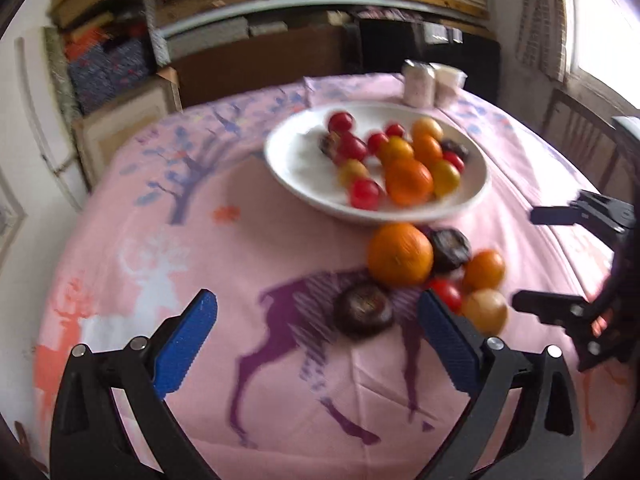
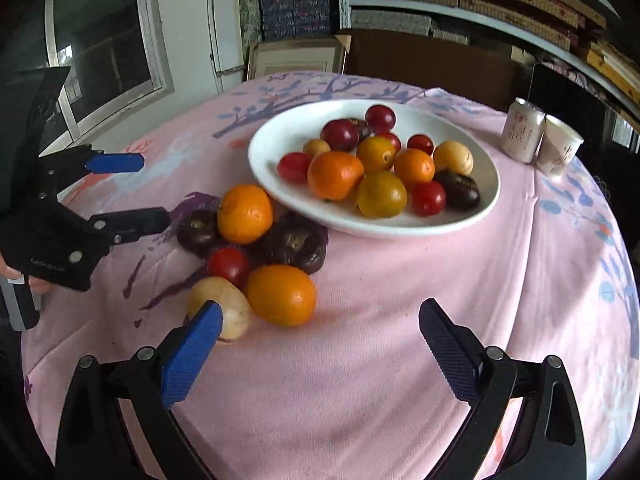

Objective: Organize fruits
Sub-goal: 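Open both tools to drop the orange and tomato onto the plate, then grasp a dark plum with the left tool while the right tool grasps an orange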

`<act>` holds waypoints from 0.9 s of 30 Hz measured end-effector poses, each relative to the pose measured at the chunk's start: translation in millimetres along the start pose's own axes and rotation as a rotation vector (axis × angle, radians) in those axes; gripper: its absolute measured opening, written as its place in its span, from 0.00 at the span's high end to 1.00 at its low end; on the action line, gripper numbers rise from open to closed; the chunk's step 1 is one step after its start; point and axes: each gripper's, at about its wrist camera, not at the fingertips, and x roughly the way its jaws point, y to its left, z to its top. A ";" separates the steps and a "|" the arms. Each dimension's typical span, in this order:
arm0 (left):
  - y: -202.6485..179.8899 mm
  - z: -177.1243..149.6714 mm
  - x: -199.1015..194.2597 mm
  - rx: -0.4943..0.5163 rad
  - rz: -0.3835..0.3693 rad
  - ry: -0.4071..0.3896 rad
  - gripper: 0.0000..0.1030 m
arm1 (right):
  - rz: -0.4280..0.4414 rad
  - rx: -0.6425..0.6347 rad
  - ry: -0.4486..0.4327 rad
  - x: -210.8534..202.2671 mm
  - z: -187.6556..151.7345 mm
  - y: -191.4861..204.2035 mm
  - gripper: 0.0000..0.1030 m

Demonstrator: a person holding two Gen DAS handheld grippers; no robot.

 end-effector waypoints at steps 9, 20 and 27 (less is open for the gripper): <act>-1.7 -15.0 44.3 0.013 -0.021 0.111 0.04 | 0.179 0.238 0.031 22.1 -2.2 -17.5 0.03; -1.6 -13.6 47.4 -0.009 -0.030 0.103 0.06 | 0.164 0.219 -0.026 18.6 -4.9 27.4 0.20; -14.4 -16.3 34.7 0.057 -0.075 0.055 0.61 | 0.231 0.303 -0.048 4.8 -16.0 36.8 0.56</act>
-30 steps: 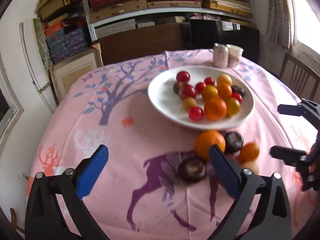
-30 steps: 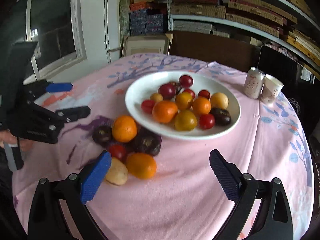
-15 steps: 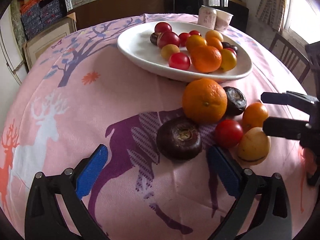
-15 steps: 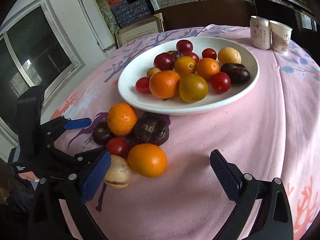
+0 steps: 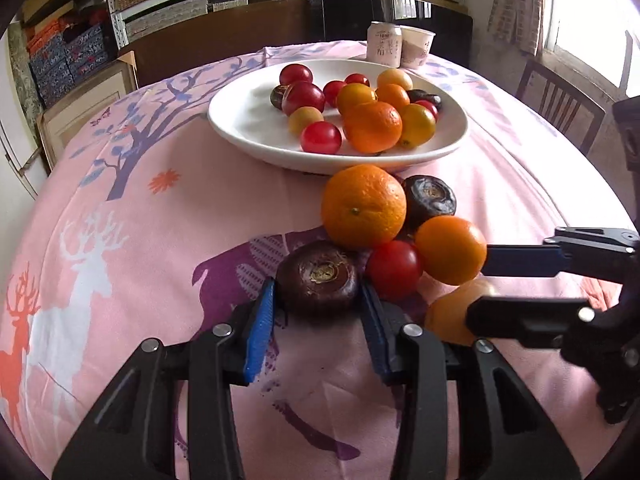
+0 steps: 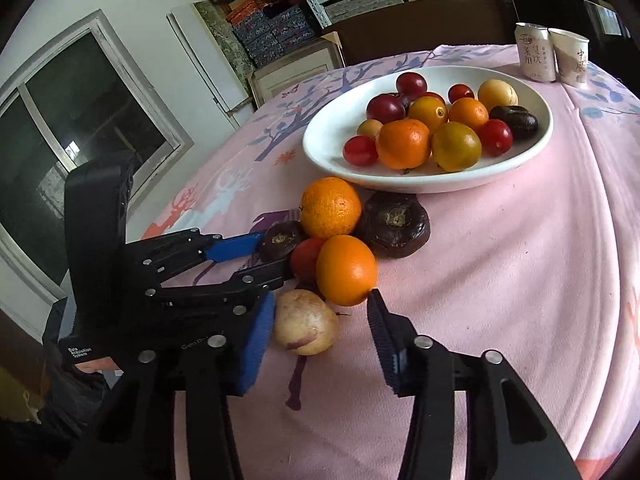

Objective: Organize fruits
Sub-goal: 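Grasp a dark plum with the left tool while the right tool grasps an orange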

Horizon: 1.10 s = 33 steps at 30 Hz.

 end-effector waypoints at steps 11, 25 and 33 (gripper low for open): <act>-1.4 -1.0 -1.3 0.020 -0.002 0.000 0.61 | 0.032 0.154 -0.009 9.0 9.1 -26.5 0.44; -2.9 -2.3 -1.3 0.047 -0.014 0.000 0.60 | 0.144 0.383 -0.013 16.2 10.3 -62.3 0.56; -4.1 -2.9 -1.5 0.052 -0.010 -0.002 0.60 | 0.038 0.225 -0.035 20.5 14.9 -33.3 0.56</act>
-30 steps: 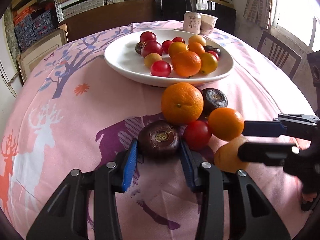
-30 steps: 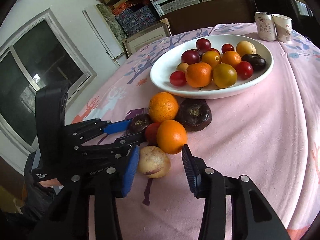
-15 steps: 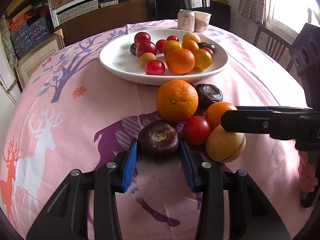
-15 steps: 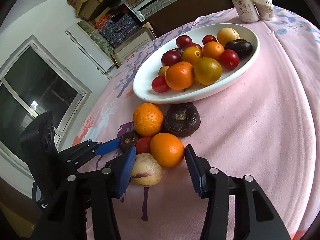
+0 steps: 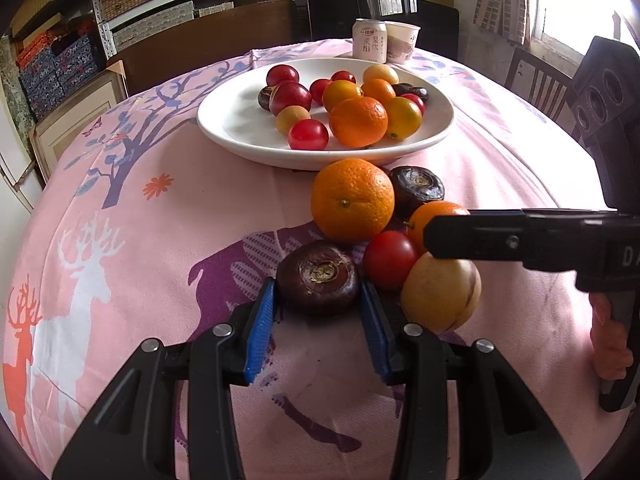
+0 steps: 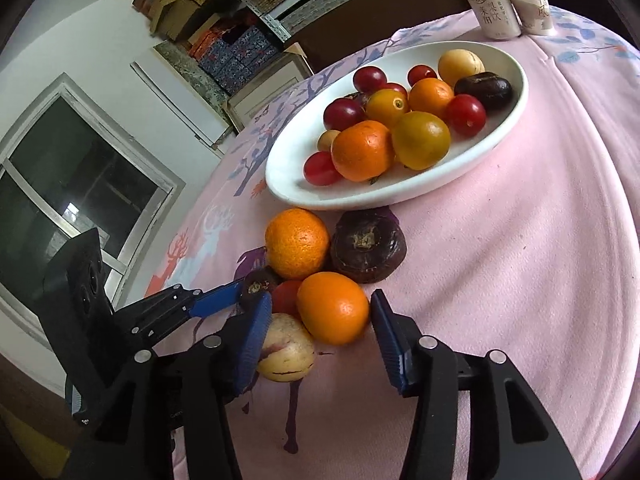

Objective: Organize fruits
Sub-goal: 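Grasp a dark plum with the left tool while the right tool grasps an orange, then carry the plum and orange onto the white plate and open both tools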

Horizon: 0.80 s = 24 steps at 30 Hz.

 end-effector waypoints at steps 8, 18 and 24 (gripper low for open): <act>11.7 0.9 -0.8 -0.047 -0.060 0.004 0.61 | -0.117 -0.127 -0.053 -12.7 -4.6 12.9 0.62; 27.3 21.0 -33.1 -0.161 -0.200 -0.096 0.61 | -0.310 -0.359 -0.290 -69.7 12.7 38.8 0.62; 45.2 74.4 -26.3 -0.190 -0.009 -0.170 0.61 | -0.293 -0.343 -0.274 -72.3 91.6 24.9 0.62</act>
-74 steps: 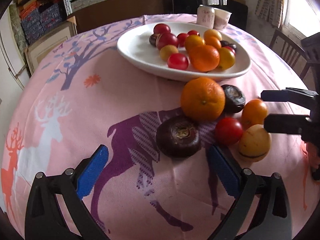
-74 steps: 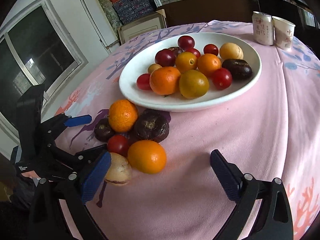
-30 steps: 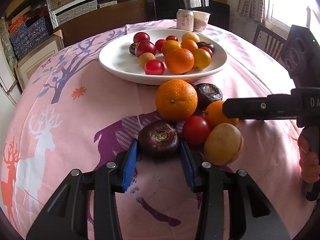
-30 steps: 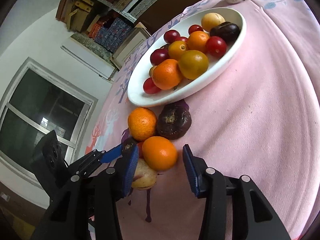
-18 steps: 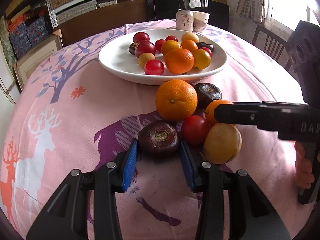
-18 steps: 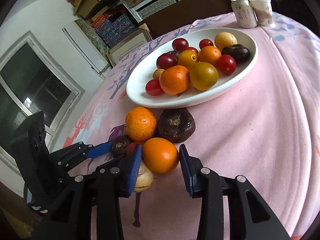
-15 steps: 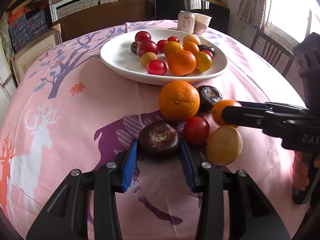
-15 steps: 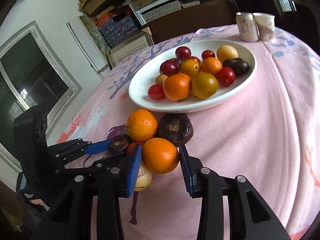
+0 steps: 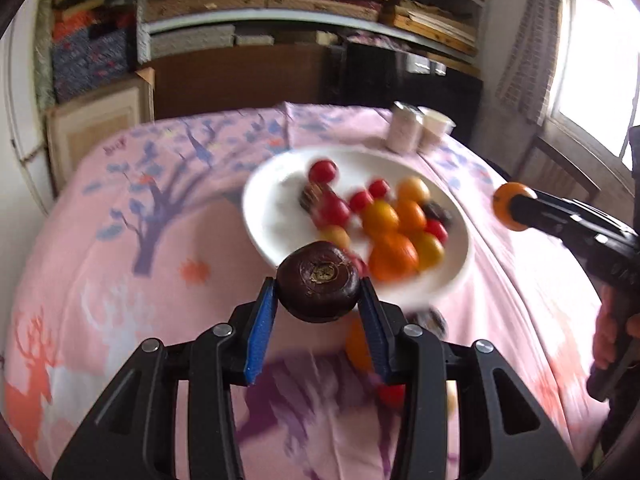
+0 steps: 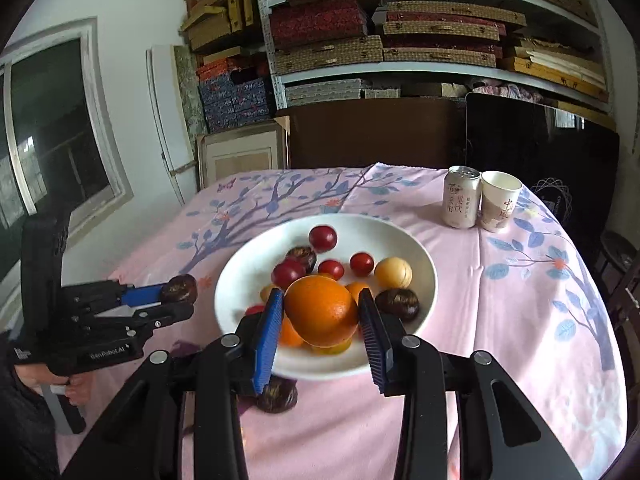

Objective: Organize fruits
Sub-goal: 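Carry the plum and orange onto the white plate and open both tools, then grasp an orange with the left tool while the right tool reaches a dark passion fruit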

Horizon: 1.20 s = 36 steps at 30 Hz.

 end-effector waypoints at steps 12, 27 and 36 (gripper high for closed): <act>27.8 41.5 78.0 -0.111 0.019 0.004 0.61 | -0.052 0.050 0.076 131.6 57.6 -41.1 0.62; -5.8 17.6 20.9 0.058 0.072 -0.102 0.05 | -0.105 -0.120 0.068 34.1 14.0 -22.2 0.04; -38.1 -46.3 8.2 0.232 0.097 -0.004 0.05 | 0.015 -0.175 0.242 36.0 -55.0 28.2 0.04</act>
